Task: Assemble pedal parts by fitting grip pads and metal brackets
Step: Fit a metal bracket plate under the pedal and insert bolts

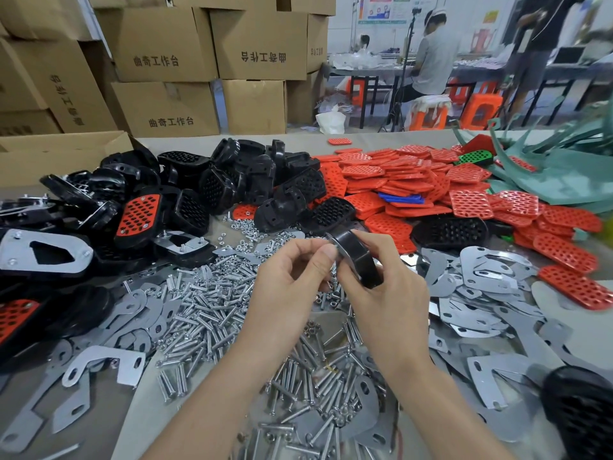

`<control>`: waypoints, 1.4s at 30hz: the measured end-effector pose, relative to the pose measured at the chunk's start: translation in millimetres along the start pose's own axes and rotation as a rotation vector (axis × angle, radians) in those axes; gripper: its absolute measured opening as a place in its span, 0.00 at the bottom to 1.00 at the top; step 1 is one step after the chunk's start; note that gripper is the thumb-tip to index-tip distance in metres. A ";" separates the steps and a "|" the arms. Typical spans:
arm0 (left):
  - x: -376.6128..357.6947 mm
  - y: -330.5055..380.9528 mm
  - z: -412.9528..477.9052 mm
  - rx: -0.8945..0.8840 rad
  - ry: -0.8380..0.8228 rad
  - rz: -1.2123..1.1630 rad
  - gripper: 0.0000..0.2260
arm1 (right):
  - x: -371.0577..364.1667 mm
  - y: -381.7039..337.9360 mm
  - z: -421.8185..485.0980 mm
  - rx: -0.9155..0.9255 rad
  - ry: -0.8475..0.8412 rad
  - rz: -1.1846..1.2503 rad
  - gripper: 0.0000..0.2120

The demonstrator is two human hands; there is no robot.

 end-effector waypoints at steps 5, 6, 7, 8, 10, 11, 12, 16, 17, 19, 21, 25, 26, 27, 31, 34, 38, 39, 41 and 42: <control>-2.5 -5.2 1.7 0.136 -0.031 -0.127 0.07 | 0.4 -0.3 0.1 0.001 -0.017 -0.009 0.16; -2.4 -5.1 1.3 0.112 -0.028 -0.108 0.07 | 0.6 -0.3 0.1 0.001 -0.012 -0.016 0.16; -2.1 -4.2 0.6 0.076 -0.020 -0.085 0.06 | 0.6 -0.7 0.1 0.003 -0.007 -0.024 0.16; -2.0 -2.9 -0.3 0.040 -0.009 -0.062 0.05 | 0.7 -1.3 0.0 0.007 -0.005 -0.029 0.16; -2.4 -1.0 -1.9 -0.016 0.016 -0.020 0.04 | 0.6 -2.1 -0.3 0.007 -0.004 -0.032 0.16; -3.0 -0.5 -2.4 -0.034 0.026 -0.002 0.04 | 0.6 -2.1 -0.4 0.005 -0.001 -0.033 0.15; -3.7 -0.1 -2.8 -0.047 0.036 0.012 0.03 | 0.6 -2.0 -0.4 0.002 0.002 -0.034 0.15; -5.2 -1.1 -4.1 -0.070 0.066 0.012 0.05 | -0.5 -1.4 -0.3 -0.009 0.007 -0.028 0.15; -5.9 -2.2 -4.0 -0.051 0.069 -0.002 0.06 | -0.6 -1.2 -0.4 -0.012 0.011 -0.023 0.15; -7.9 -6.2 -3.9 0.025 0.069 -0.087 0.10 | -0.1 -0.6 -0.8 -0.013 0.019 -0.021 0.15; -10.9 -10.3 -3.9 0.102 0.061 -0.192 0.11 | 0.1 -0.5 -1.2 -0.014 0.024 -0.028 0.14; -13.4 -14.1 -5.2 0.151 0.069 -0.278 0.07 | -1.7 2.7 -2.3 -0.030 0.030 -0.039 0.19; -13.1 -14.0 -5.4 0.144 0.074 -0.277 0.07 | -2.2 3.9 -2.3 -0.035 0.028 -0.044 0.19; -12.8 -13.6 -5.7 0.134 0.080 -0.273 0.06 | -2.6 4.4 -2.4 -0.037 0.023 -0.049 0.19; -10.9 -9.7 -5.6 0.048 0.105 -0.184 0.04 | -2.7 3.4 -2.5 -0.034 0.020 -0.010 0.14; -9.8 -3.5 -5.6 -0.023 0.107 -0.101 0.02 | -1.6 1.2 -2.2 -0.029 0.018 0.015 0.13; -8.1 1.9 -5.4 -0.082 0.075 -0.021 0.04 | -0.2 0.3 -1.8 -0.035 0.016 0.026 0.09; -7.3 2.5 -5.3 -0.095 0.066 0.006 0.04 | 0.2 0.9 -1.7 -0.040 0.018 0.027 0.08; -4.9 3.4 -5.0 -0.116 0.057 0.073 0.05 | 0.5 0.9 -1.5 -0.041 0.020 0.025 0.07; -3.4 3.6 -4.9 -0.126 0.058 0.112 0.05 | 0.2 0.7 -1.5 -0.040 0.020 0.030 0.08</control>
Point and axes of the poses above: each hand's wrist, its own z-axis towards the middle knuckle, its own x-axis out of the back of the hand, y = z × x, the point moved 3 cm from there along z, towards the middle knuckle, and after that the axes turned 6 degrees about -z, right-handed, at the moved point
